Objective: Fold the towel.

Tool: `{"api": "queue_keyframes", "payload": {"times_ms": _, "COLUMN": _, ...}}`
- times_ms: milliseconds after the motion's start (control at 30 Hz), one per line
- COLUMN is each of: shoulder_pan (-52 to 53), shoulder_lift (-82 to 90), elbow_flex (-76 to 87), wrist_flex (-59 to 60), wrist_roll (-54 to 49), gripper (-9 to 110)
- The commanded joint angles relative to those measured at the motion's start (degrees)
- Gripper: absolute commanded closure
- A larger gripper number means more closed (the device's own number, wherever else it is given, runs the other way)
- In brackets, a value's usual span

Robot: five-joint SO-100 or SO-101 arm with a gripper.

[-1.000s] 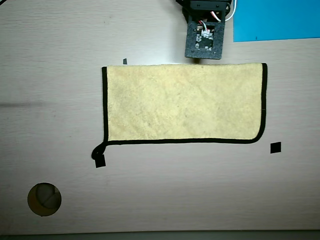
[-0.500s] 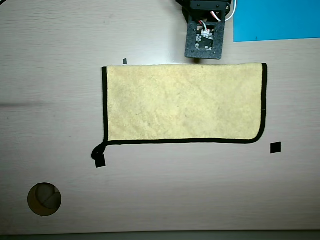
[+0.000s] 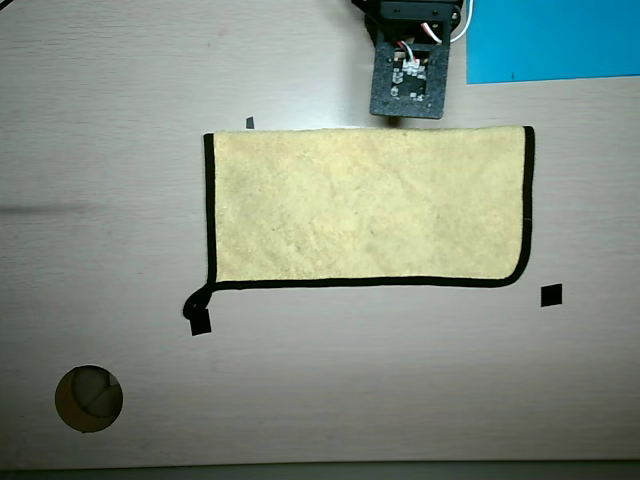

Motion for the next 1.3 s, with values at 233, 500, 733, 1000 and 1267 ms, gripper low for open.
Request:
{"api": "queue_keyframes", "payload": {"times_ms": 233, "shoulder_pan": 0.5, "shoulder_lift": 0.2, "elbow_flex": 2.3, "wrist_flex": 0.3, "wrist_roll": -0.8, "gripper": 101}}
{"api": "queue_keyframes", "payload": {"times_ms": 500, "shoulder_pan": 0.5, "shoulder_lift": 0.2, "elbow_flex": 2.3, "wrist_flex": 0.3, "wrist_roll": -0.8, "gripper": 101}}
{"api": "queue_keyframes", "payload": {"times_ms": 733, "shoulder_pan": 0.7, "shoulder_lift": 0.2, "elbow_flex": 2.3, "wrist_flex": 0.3, "wrist_roll": -0.8, "gripper": 101}}
{"api": "queue_keyframes", "payload": {"times_ms": 1000, "shoulder_pan": 0.4, "shoulder_lift": 0.2, "elbow_flex": 2.3, "wrist_flex": 0.3, "wrist_roll": -0.8, "gripper": 101}}
{"api": "queue_keyframes", "payload": {"times_ms": 1267, "shoulder_pan": 2.3, "shoulder_lift": -0.9, "elbow_flex": 2.3, "wrist_flex": -2.2, "wrist_roll": 11.8, "gripper": 101}}
